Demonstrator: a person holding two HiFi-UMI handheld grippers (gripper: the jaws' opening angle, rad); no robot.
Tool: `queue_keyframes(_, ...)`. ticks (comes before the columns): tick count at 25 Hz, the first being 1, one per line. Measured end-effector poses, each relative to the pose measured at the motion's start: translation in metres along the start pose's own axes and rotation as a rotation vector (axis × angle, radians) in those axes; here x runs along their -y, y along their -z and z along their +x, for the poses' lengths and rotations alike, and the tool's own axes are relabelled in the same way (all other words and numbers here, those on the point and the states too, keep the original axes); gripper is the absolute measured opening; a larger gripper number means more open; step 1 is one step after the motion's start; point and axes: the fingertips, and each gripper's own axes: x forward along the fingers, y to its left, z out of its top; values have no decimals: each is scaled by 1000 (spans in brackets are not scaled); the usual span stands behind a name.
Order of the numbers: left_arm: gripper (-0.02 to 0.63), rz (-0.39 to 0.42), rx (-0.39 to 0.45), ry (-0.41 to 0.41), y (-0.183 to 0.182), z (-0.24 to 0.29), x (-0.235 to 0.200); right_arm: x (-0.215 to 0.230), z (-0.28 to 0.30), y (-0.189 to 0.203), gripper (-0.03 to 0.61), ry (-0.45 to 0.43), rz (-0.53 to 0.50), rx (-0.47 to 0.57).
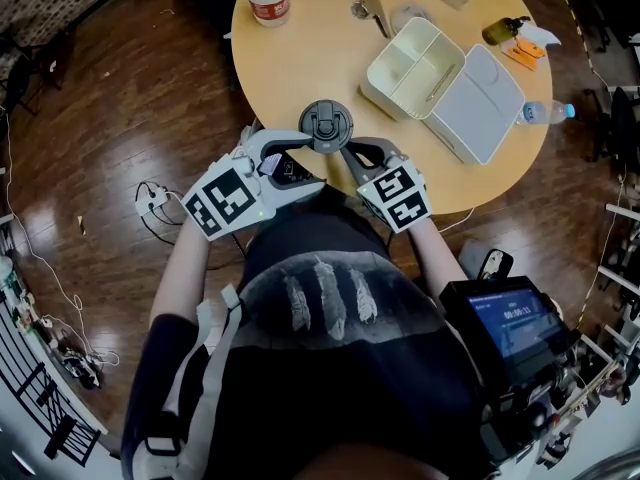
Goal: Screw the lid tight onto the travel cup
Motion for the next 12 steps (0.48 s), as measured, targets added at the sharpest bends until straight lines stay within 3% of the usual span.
queue_keyframes(7,267,-1,40,-103,-9,-24,-37,0,2,-2,6,-12,-9,-2)
queue_keyframes(12,267,2,-4,-84,-3,-15,-46,-3,8,-6,7,-26,-27,-5)
